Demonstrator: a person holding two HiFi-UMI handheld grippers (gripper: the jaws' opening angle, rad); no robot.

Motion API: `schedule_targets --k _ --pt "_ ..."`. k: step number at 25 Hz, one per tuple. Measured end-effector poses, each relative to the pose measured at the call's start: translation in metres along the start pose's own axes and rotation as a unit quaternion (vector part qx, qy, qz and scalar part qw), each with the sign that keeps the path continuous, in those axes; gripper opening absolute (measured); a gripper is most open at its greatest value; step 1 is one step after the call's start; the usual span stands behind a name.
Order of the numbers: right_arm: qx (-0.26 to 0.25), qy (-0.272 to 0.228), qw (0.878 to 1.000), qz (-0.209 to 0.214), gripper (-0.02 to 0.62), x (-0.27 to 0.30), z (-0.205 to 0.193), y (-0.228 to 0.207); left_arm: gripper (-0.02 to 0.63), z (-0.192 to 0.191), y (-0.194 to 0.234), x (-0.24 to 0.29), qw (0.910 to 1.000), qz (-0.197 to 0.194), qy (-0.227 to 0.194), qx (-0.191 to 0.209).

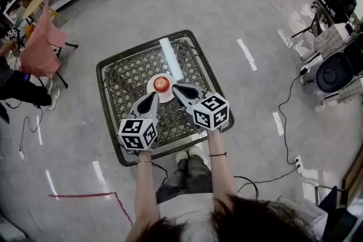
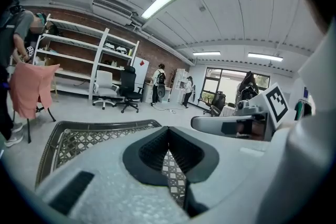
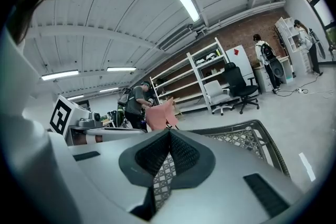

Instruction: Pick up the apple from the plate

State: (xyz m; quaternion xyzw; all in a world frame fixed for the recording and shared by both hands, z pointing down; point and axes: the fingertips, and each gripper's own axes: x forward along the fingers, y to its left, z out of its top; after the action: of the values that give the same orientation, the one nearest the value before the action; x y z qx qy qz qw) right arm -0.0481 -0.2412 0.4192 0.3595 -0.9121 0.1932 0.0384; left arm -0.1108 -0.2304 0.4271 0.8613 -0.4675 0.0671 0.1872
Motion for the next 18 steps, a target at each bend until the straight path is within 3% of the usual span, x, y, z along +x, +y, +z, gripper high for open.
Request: schedule_targets --k 18 --pt "0.016 0.046 0.998 0.026 0.009 0.039 -0.047 -0.047 0.011 -0.049 0.04 0.044 0.998 0.035 0.053 -0.003"
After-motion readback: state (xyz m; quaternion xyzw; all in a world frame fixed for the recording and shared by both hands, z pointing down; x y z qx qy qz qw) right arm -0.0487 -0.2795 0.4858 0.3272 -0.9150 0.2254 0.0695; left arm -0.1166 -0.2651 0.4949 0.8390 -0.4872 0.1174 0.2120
